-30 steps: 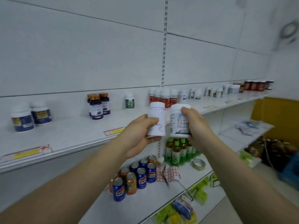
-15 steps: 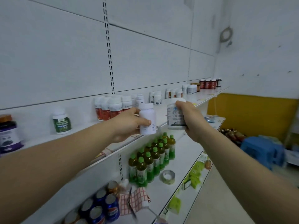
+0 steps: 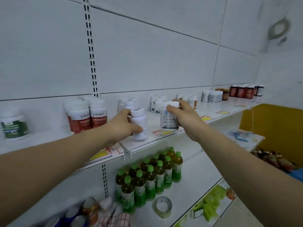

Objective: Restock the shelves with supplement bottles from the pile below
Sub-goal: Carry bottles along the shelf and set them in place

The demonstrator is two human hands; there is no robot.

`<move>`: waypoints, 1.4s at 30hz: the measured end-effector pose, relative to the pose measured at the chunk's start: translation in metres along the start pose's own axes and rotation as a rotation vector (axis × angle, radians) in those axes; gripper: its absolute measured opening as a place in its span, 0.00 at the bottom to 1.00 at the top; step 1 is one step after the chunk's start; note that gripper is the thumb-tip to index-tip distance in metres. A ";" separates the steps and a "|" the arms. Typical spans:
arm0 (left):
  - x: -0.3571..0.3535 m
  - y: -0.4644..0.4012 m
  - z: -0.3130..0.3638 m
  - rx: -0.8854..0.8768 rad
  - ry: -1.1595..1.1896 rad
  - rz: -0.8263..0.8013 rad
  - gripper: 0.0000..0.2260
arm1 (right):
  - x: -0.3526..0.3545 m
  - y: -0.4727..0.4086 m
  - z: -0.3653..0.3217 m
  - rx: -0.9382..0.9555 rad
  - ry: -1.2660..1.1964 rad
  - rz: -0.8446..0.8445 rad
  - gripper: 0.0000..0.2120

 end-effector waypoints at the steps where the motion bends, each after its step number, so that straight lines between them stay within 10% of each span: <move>1: -0.006 -0.006 0.000 0.007 -0.021 0.024 0.21 | 0.004 -0.010 0.004 0.000 0.010 -0.029 0.18; 21: -0.014 -0.137 0.008 -0.217 -1.145 0.530 0.35 | -0.006 -0.146 0.075 0.123 0.217 -0.408 0.25; 42: -0.050 -0.176 0.012 0.182 -1.166 0.765 0.37 | 0.000 -0.182 0.098 0.374 0.265 -0.660 0.32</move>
Point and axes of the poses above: each hand's wrist, its own y-axis away from the middle knuckle, its own x-axis out of the back of the hand, z = x × y, the point moved 2 cm from there along -y, towards the middle knuckle, and after that the axes turned 9 degrees about x, right-handed, at the moved point
